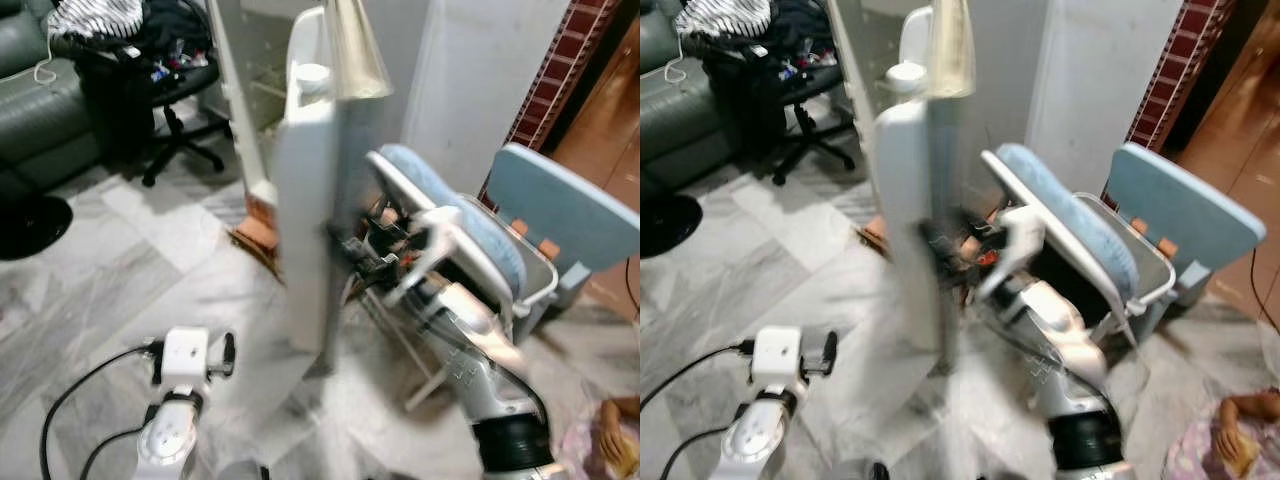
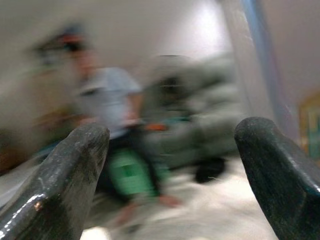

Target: Restocking fridge

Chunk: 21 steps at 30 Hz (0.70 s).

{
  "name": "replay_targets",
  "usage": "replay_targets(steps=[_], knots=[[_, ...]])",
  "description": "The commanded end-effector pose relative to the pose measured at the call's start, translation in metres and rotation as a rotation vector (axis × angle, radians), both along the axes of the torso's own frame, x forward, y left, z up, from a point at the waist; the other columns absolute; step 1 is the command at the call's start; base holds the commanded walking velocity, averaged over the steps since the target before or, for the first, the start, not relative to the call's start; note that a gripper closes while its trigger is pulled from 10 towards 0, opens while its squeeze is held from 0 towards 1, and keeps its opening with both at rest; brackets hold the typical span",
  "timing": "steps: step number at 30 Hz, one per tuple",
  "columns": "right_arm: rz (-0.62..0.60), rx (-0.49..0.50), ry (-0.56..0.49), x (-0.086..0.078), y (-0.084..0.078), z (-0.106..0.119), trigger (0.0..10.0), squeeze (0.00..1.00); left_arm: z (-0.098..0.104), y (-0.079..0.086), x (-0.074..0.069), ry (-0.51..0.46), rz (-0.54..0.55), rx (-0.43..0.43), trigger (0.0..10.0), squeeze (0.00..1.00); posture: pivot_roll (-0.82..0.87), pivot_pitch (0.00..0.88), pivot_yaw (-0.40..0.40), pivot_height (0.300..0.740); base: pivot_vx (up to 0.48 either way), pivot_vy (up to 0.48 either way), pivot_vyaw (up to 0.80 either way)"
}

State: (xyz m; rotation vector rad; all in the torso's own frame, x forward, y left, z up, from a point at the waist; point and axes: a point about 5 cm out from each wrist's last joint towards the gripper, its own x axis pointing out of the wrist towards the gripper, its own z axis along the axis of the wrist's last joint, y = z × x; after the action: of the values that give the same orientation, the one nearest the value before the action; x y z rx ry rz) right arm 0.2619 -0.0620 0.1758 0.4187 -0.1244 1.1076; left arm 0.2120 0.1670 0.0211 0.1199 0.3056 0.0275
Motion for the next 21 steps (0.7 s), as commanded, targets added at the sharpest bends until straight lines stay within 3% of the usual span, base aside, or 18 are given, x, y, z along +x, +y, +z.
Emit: replay_targets(steps=[1,2,5,9,11,15,18,21], knots=[[-0.005,-0.044,0.037,-0.002,-0.010,-0.014,10.0,0.00,-0.002,0.002,-0.003,0.013,-0.001,0.006,10.0,0.00,-0.04,0.052,0.041,0.740,0.000,0.000,0.00],[-0.005,-0.044,0.037,-0.002,-0.010,-0.014,10.0,0.00,-0.002,0.002,-0.003,0.013,-0.001,0.006,10.0,0.00,-0.04,0.052,0.041,0.740,0.000,0.000,0.00],[-0.093,-0.200,0.082,0.003,-0.026,-0.043,10.0,0.00,-0.003,0.002,-0.003,0.015,-0.008,0.009,10.0,0.00,-0.04,0.050,0.045,0.740,0.000,0.000,0.00],[-0.139,-0.280,0.119,0.002,-0.034,-0.054,10.0,0.00,-0.002,0.001,-0.002,0.014,-0.013,0.012,10.0,0.00,-0.04,0.051,0.046,0.740,0.000,0.000,0.00],[-0.213,-0.391,0.097,0.002,-0.039,-0.067,10.0,0.00,-0.001,0.003,-0.001,0.006,0.015,0.017,10.0,0.00,-0.04,0.049,0.046,0.740,0.000,0.000,0.00],[-0.278,-0.421,0.103,0.005,-0.044,-0.074,10.0,0.00,0.003,0.004,-0.001,0.019,0.019,-0.022,10.0,0.00,-0.04,0.050,0.047,0.740,0.000,0.000,0.00],[-0.355,-0.426,0.092,0.011,-0.050,-0.075,10.0,0.00,0.009,0.005,-0.001,-0.011,0.012,0.001,10.0,0.00,-0.04,0.050,0.047,0.740,0.000,0.000,0.00],[-0.467,-0.439,0.079,0.018,-0.056,-0.074,10.0,0.00,0.014,0.006,0.002,-0.039,0.022,0.009,10.0,0.00,-0.04,0.049,0.046,0.740,0.000,0.419,0.00]])
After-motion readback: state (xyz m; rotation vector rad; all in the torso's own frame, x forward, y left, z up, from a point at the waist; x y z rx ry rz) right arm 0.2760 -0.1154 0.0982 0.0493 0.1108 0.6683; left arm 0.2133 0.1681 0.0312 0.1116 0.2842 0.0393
